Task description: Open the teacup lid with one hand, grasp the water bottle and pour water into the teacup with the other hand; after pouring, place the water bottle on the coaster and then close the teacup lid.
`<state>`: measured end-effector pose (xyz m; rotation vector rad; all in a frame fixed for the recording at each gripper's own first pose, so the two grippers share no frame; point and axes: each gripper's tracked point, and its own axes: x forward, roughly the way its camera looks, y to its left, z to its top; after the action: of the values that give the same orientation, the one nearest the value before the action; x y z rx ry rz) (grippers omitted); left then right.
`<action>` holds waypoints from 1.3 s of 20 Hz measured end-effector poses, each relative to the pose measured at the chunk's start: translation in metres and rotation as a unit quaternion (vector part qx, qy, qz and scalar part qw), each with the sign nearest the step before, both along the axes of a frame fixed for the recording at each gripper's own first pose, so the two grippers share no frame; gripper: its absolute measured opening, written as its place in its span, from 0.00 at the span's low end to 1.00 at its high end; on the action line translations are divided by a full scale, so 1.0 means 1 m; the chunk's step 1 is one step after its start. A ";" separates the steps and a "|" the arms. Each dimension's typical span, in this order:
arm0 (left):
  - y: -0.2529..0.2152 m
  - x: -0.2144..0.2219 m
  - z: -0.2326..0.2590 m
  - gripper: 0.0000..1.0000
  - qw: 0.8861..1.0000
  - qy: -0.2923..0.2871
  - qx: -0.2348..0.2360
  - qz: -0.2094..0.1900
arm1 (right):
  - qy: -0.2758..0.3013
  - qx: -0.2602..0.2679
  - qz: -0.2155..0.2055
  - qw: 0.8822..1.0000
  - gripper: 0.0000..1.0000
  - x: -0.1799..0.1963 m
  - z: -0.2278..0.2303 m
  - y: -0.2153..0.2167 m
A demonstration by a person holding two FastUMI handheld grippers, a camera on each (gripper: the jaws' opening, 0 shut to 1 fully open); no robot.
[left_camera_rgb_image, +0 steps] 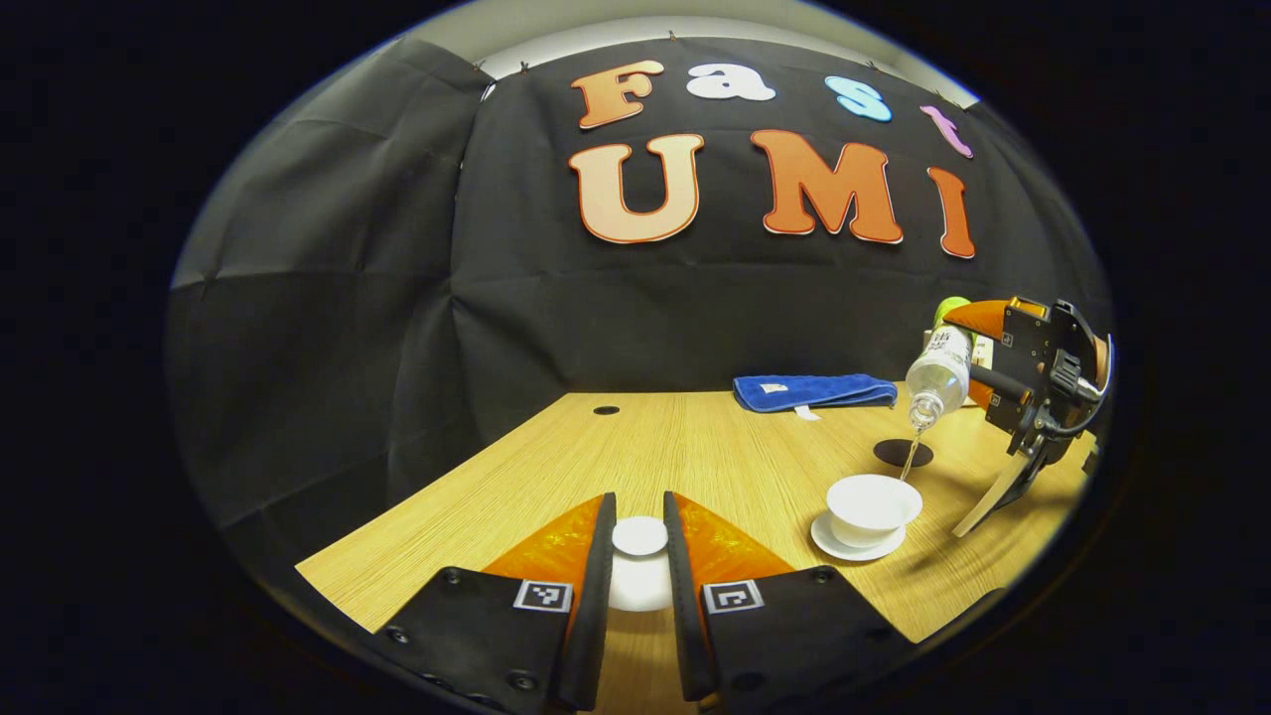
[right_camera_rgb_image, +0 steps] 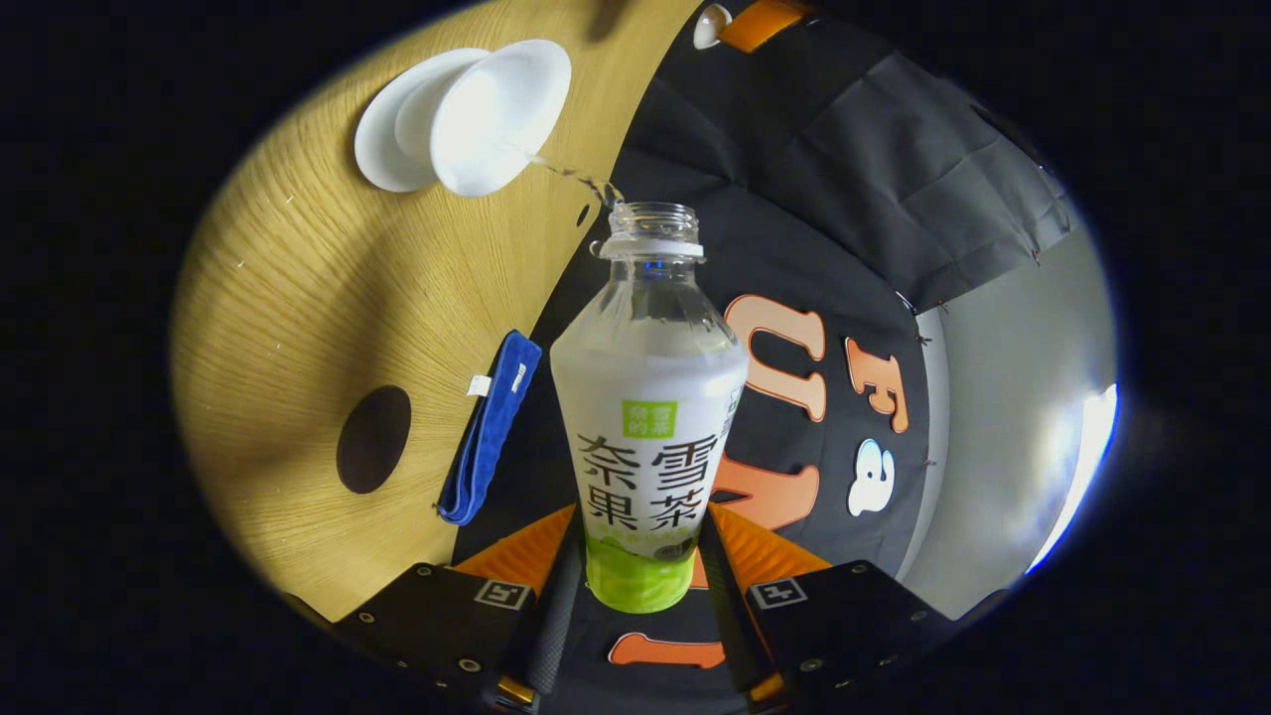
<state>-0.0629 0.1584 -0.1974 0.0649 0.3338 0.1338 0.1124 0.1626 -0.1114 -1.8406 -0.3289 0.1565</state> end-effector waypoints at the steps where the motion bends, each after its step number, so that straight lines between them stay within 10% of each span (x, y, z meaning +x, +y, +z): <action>1: 0.000 -0.001 0.001 0.34 1.000 -0.002 0.000 0.001 | -0.003 -0.003 0.003 1.000 0.65 0.000 0.002 0.001; 26: -0.001 -0.007 0.004 0.34 1.000 0.003 0.001 0.005 | -0.078 -0.120 0.084 0.986 0.65 0.001 0.044 0.033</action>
<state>-0.0699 0.1576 -0.1930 0.0661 0.3396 0.1435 0.1132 0.1953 -0.0672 -2.0683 -0.5976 0.1752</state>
